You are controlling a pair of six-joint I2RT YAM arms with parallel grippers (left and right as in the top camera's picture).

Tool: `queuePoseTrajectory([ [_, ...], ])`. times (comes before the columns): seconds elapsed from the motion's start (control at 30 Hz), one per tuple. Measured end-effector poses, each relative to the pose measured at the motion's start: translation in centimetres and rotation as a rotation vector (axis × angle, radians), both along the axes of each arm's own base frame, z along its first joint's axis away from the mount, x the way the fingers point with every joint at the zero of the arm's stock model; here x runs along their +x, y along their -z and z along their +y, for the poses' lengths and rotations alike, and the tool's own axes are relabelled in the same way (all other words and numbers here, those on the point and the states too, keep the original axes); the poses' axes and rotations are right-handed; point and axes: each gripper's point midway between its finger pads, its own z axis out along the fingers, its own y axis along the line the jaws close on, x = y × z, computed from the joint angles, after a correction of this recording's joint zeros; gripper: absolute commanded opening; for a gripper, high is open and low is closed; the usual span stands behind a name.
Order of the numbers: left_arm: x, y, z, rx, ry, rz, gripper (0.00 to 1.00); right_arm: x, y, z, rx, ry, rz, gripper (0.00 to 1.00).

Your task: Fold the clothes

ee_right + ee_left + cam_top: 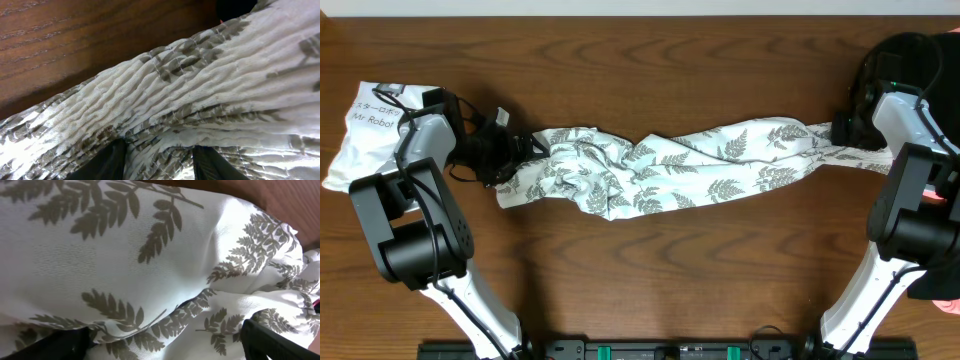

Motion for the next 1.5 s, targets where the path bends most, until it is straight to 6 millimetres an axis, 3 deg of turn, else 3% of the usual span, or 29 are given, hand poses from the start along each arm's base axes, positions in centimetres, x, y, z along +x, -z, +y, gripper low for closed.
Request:
queuePoseTrajectory([
  [0.2, 1.1, -1.2, 4.1, 0.107, -0.1, -0.013, 0.98, 0.1, 0.0, 0.2, 0.012, -0.002, -0.006, 0.42],
  [0.33, 0.4, -2.4, 6.1, 0.226, -0.13, 0.005, 0.98, 0.2, 0.1, 0.5, 0.028, -0.013, -0.011, 0.27],
  [0.5, 1.3, -3.1, 6.2, 0.251, -0.15, -0.026, 0.98, 0.5, 0.0, 1.0, 0.03, -0.048, -0.014, 0.3],
  [0.6, 2.3, -3.9, 6.2, 0.262, -0.163, -0.071, 0.98, 0.9, -0.6, 1.7, 0.026, -0.08, -0.021, 0.39],
  [0.8, 2.2, -5.9, 4.7, 0.339, -0.134, -0.091, 0.98, 3.1, -4.4, 5.0, 0.024, -0.178, -0.114, 0.52],
  [0.93, 2.1, -5.3, 4.0, 0.446, -0.118, -0.06, 0.98, 3.9, -6.1, 8.0, 0.024, -0.261, -0.142, 0.59],
  [1.2, 1.4, -4.7, 4.9, 0.527, -0.17, -0.007, 0.98, 2.1, -5.4, 15.3, 0.064, -0.439, -0.05, 0.59],
  [1.3, 0.8, -3.8, 4.9, 0.531, -0.175, 0.012, 0.98, 1.9, -5.3, 16.5, 0.073, -0.463, -0.044, 0.59],
  [1.5, -1.0, -1.2, 4.6, 0.528, -0.165, 0.055, 0.98, 1.5, -4.9, 16.6, 0.075, -0.463, -0.031, 0.59],
])
